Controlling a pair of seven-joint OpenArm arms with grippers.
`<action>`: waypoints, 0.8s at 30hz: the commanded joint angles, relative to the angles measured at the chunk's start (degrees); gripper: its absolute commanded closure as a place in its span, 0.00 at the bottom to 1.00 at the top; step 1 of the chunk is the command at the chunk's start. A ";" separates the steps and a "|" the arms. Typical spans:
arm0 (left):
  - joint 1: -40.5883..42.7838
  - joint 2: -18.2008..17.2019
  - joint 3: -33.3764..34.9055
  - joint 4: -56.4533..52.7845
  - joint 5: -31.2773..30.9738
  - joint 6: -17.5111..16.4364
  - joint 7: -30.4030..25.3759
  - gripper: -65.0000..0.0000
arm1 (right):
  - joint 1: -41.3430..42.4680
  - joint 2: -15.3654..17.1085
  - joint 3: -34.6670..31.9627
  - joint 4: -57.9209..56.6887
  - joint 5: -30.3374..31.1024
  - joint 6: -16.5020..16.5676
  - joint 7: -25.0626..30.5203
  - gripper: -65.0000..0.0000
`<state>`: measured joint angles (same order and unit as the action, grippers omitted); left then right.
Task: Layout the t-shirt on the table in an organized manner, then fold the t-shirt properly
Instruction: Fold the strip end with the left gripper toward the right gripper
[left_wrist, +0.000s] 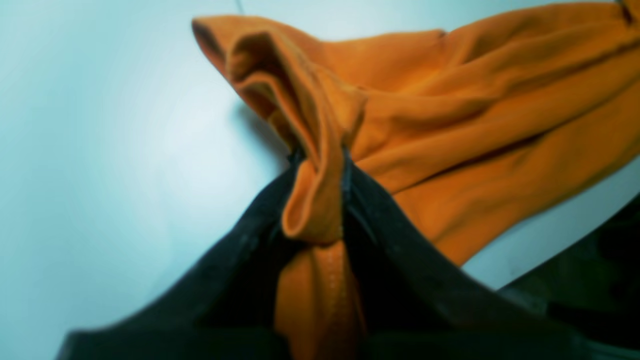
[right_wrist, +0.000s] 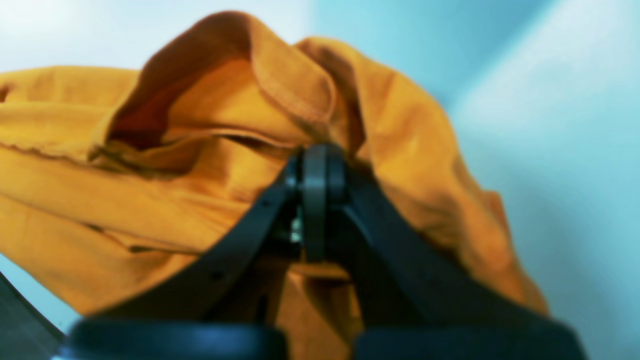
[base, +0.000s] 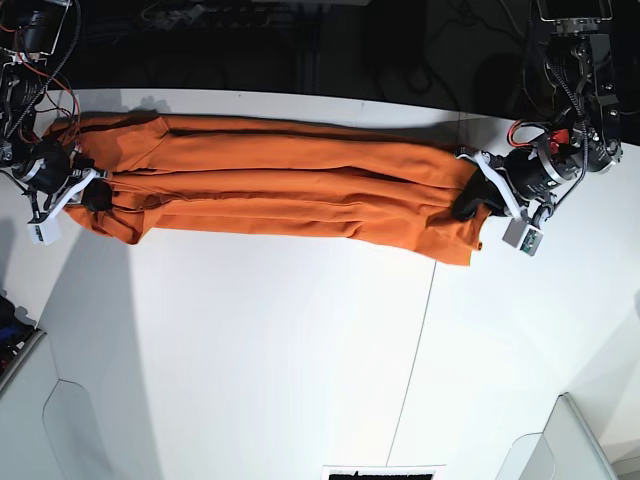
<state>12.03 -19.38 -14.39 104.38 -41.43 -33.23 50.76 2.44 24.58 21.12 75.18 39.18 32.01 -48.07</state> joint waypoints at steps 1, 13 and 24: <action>-0.59 -0.44 0.42 2.91 -0.96 0.50 -1.09 1.00 | 0.72 0.94 0.17 0.59 0.28 0.35 0.35 1.00; -2.08 11.78 25.57 8.50 17.46 4.76 -3.48 1.00 | 0.70 0.94 0.17 0.57 0.46 0.35 0.07 1.00; -5.99 23.23 32.57 -4.98 27.12 5.18 -6.40 0.75 | 0.70 0.96 0.17 0.59 1.38 0.37 0.09 1.00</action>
<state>6.68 3.16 17.85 98.48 -13.13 -27.77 45.80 2.50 24.60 21.12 75.13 39.62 32.05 -48.25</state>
